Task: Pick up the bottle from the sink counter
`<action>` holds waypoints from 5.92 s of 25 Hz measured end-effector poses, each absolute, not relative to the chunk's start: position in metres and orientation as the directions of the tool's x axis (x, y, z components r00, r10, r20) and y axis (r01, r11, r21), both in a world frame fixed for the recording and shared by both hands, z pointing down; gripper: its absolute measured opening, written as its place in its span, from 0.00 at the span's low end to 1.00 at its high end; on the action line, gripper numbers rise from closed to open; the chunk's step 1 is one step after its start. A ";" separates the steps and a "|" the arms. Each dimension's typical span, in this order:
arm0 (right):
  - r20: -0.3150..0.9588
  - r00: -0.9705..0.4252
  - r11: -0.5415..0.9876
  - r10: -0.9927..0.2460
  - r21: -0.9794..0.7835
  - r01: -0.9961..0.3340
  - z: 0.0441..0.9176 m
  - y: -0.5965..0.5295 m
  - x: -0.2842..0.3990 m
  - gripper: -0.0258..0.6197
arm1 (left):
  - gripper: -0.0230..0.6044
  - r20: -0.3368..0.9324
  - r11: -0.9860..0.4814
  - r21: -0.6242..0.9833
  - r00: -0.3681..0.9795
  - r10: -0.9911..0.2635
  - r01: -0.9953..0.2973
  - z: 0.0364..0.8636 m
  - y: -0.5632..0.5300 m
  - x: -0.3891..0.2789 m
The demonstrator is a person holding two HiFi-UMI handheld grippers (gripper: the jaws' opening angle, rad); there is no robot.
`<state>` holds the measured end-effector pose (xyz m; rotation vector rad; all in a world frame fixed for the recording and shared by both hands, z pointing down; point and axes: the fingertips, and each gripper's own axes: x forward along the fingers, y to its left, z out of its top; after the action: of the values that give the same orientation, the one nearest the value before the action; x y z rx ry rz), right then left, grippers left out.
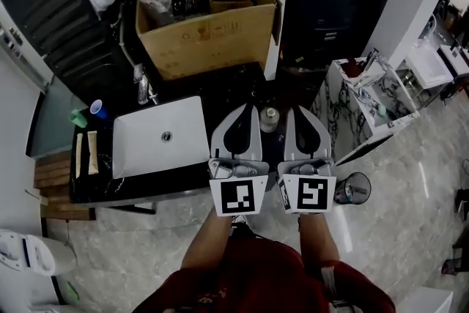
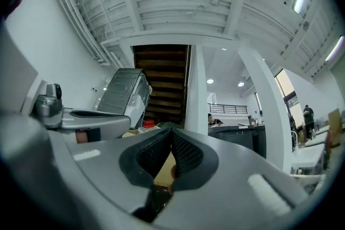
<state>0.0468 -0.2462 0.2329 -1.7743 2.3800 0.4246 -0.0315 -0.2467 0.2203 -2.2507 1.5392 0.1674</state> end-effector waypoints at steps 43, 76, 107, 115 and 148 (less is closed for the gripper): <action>-0.287 -0.292 0.268 -0.912 0.120 -0.956 0.227 -0.343 0.062 0.05 | 0.04 -0.355 -0.317 -0.125 0.341 -0.871 -0.940 0.214 -0.347 -0.023; -0.018 -0.381 0.380 -0.924 0.043 -0.924 0.365 -0.388 0.046 0.25 | 0.04 -0.117 -0.305 -0.064 0.311 -0.943 -0.950 0.335 -0.391 -0.031; 0.344 -0.469 0.487 -0.814 -0.037 -0.873 0.520 -0.410 0.028 0.63 | 0.04 0.062 -0.250 0.012 0.250 -0.966 -0.968 0.432 -0.400 -0.042; 0.403 -0.478 0.495 -0.781 -0.070 -0.866 0.543 -0.417 0.027 0.64 | 0.04 0.086 -0.248 0.015 0.248 -0.965 -0.969 0.443 -0.405 -0.043; 0.440 -0.463 0.494 -0.770 -0.049 -0.868 0.555 -0.423 0.024 0.56 | 0.04 0.088 -0.255 -0.008 0.254 -0.963 -0.967 0.442 -0.409 -0.047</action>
<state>0.0239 -0.4232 0.5548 -1.7314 3.0158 -0.4791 -0.0466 -0.4092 0.4416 -2.5245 1.9451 -0.1192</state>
